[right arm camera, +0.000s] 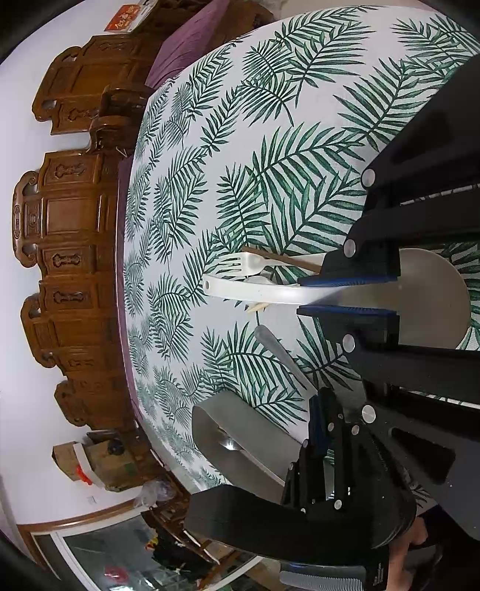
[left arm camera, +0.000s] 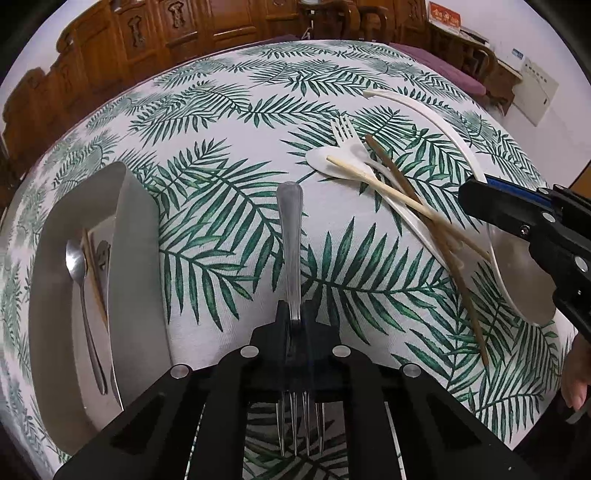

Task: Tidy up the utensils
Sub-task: 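Grasp a metal fork with the left tool while the right tool holds the white spoon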

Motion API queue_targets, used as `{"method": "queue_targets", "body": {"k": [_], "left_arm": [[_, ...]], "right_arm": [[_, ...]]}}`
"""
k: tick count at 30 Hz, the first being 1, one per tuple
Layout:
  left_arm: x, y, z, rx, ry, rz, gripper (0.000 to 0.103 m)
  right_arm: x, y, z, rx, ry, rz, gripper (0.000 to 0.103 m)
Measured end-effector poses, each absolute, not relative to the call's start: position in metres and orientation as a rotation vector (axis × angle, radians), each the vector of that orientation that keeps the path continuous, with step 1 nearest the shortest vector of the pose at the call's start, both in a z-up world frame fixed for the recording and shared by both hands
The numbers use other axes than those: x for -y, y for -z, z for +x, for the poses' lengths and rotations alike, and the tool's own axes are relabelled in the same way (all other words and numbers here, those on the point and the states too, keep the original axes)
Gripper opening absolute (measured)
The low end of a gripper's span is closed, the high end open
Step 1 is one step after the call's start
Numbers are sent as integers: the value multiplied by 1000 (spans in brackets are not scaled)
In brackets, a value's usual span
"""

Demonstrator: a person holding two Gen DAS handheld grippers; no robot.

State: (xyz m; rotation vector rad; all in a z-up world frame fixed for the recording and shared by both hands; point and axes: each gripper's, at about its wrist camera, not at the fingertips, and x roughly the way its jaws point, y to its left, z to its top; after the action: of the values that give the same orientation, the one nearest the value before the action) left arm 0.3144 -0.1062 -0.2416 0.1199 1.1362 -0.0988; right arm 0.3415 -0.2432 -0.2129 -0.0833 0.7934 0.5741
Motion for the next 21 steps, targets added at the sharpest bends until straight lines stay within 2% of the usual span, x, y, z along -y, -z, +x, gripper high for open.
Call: {"method": "queue_targets", "body": {"k": [12, 21], "left_arm": [[104, 239, 309, -1127, 124, 145, 6], [96, 215, 285, -1069, 138, 133, 6]], "right_arm": [[239, 215, 338, -797, -583, -102, 11], [237, 210, 334, -790, -599, -92, 11]]}}
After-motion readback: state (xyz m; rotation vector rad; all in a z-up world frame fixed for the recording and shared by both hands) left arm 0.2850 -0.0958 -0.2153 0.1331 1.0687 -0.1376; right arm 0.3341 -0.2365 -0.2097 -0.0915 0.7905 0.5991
